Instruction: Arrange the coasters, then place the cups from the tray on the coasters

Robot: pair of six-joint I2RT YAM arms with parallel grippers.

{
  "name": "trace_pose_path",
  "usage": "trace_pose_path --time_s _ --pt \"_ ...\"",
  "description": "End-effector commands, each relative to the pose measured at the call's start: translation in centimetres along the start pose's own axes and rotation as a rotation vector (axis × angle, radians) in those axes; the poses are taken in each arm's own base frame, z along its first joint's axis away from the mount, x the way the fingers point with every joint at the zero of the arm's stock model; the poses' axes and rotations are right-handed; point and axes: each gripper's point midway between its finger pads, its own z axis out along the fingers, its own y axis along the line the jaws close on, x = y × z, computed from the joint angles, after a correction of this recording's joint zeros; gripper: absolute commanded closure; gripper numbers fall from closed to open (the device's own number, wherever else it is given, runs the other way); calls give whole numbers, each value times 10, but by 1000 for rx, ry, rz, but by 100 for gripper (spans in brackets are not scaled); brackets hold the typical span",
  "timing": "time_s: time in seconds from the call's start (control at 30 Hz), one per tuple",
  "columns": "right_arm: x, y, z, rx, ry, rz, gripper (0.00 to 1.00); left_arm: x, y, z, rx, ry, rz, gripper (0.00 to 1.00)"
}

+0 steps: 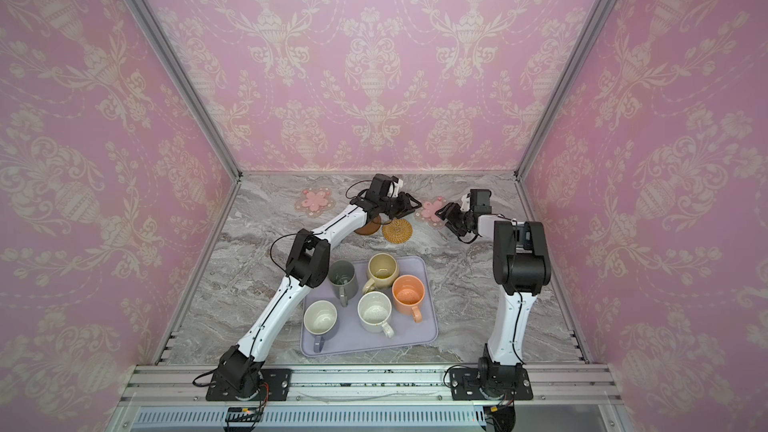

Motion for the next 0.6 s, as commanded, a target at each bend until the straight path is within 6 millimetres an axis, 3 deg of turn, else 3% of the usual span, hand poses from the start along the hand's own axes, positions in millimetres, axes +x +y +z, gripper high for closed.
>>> trace_pose_path --time_s 0.0,0.17,0.27,0.4,0.57 --pt "25 8 -17 -13 38 -49 37 51 -55 1 101 178 52 54" --pt "37 -2 -39 46 24 -86 36 72 -70 -4 85 233 108 55" --pt "39 -6 -45 68 24 -83 35 69 -73 -10 54 220 121 55" --pt "33 4 -59 57 5 -110 35 47 -74 -34 -32 156 173 56" --pt "29 31 -86 41 -19 -217 36 19 -94 -86 -93 88 248 57"
